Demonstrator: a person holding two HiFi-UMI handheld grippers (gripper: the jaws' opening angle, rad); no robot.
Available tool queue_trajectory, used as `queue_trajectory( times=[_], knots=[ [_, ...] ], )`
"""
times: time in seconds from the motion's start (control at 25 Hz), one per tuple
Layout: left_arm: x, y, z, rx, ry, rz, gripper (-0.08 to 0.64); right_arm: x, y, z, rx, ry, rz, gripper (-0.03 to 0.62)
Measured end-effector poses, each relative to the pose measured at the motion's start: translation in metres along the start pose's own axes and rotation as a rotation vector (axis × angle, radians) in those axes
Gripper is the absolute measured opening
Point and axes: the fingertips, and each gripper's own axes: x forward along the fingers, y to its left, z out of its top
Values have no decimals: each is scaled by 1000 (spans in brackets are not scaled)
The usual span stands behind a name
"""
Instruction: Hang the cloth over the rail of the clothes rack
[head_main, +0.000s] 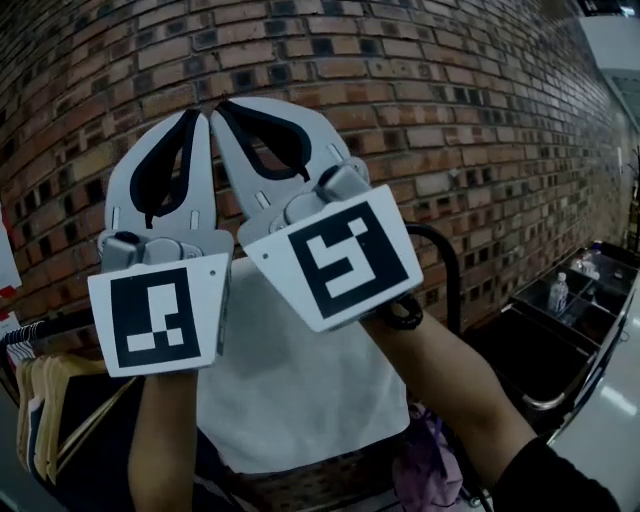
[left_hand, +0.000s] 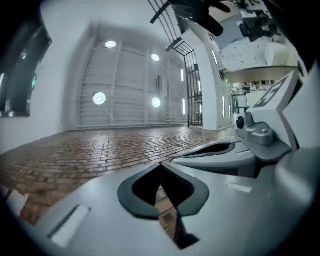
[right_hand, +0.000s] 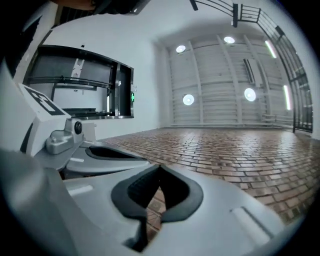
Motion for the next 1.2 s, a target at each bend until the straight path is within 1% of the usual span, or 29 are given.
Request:
queue_trajectory(
  times=[0.08,0.16,0.32,0.4,0.48,0.6,0.68,0.76,0.88,0.92,1.04,1.12,1.2],
  knots=[
    [-12,-11,-2,-51,-1,16,5,-14,4,-1,38,-1,-30,3],
    [-25,-23,-7,-84,20,23,6,-28,8,-5,84,12,-52,3],
    [-52,-51,-22,-186,89,-13,6,-64,17,-17,157,56,-110,3],
    [-75,-72,-30,-214,123,-34,6,-92,29,-30,197,102,-127,3],
    [-101,-93,-42,-238,170,-52,6,-119,45,-45,224,153,-126,3],
    [-143,-122,-68,-326,264,-84,6,-156,76,-68,245,245,-106,3],
    [-171,-136,-83,-367,321,-86,6,-179,98,-84,268,313,-88,3],
    [-196,-150,-97,-394,373,-89,6,-199,118,-101,309,377,-70,3],
    [-235,-177,-119,-464,463,-108,6,-235,145,-130,375,482,-63,3],
    [-250,-187,-126,-479,495,-114,6,-251,156,-141,402,526,-64,3],
    [-294,-215,-146,-490,593,-126,6,-296,188,-168,499,648,-62,3],
    [-319,-227,-158,-506,653,-118,6,-320,205,-180,531,702,-53,3],
    [-336,-237,-169,-541,703,-105,6,-339,217,-189,542,742,-48,4]
  ],
)
